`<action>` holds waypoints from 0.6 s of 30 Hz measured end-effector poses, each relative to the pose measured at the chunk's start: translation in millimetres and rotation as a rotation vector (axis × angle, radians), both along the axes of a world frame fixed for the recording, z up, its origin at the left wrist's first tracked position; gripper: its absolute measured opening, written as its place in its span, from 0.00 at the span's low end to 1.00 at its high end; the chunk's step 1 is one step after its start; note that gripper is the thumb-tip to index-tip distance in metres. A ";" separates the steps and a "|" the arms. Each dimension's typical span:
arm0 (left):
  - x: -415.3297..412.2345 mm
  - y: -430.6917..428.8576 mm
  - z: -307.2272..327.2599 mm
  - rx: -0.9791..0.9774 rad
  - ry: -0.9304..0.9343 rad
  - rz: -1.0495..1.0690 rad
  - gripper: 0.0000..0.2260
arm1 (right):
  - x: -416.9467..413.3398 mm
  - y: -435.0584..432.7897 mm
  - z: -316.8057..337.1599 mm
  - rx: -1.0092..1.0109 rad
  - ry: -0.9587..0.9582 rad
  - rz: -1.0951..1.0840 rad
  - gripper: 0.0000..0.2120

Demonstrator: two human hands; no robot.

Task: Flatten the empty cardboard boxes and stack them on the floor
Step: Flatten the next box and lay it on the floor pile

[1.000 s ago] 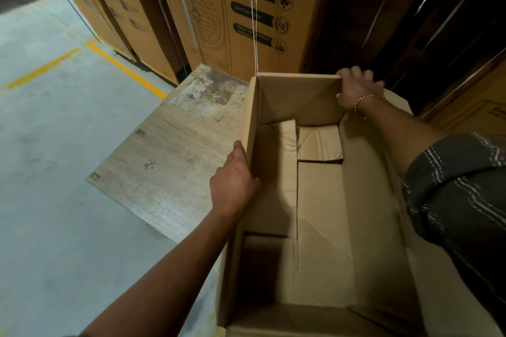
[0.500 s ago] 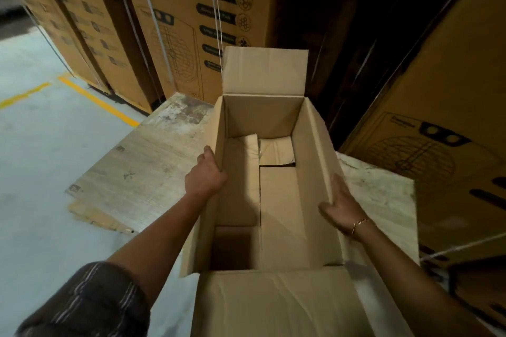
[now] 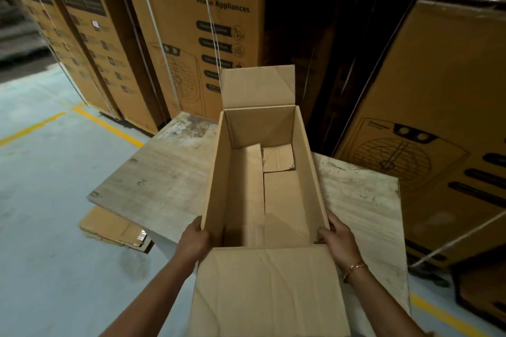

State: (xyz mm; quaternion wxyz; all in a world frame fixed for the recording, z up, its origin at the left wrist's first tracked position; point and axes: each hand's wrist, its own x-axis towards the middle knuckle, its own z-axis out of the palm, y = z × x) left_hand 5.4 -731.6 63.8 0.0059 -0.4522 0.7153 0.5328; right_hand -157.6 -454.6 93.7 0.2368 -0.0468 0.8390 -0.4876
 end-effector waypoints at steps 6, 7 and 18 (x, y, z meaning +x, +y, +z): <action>-34.8 -2.9 -10.2 0.457 0.177 -0.001 0.22 | -1.0 -32.7 113.3 0.571 0.519 0.117 0.31; -45.0 -1.8 -13.9 0.505 0.182 -0.056 0.22 | -2.4 -43.2 132.2 0.659 0.572 0.159 0.31; -84.9 -53.4 -16.1 0.237 0.039 -0.172 0.20 | 1.6 -155.1 116.3 0.731 0.702 0.346 0.28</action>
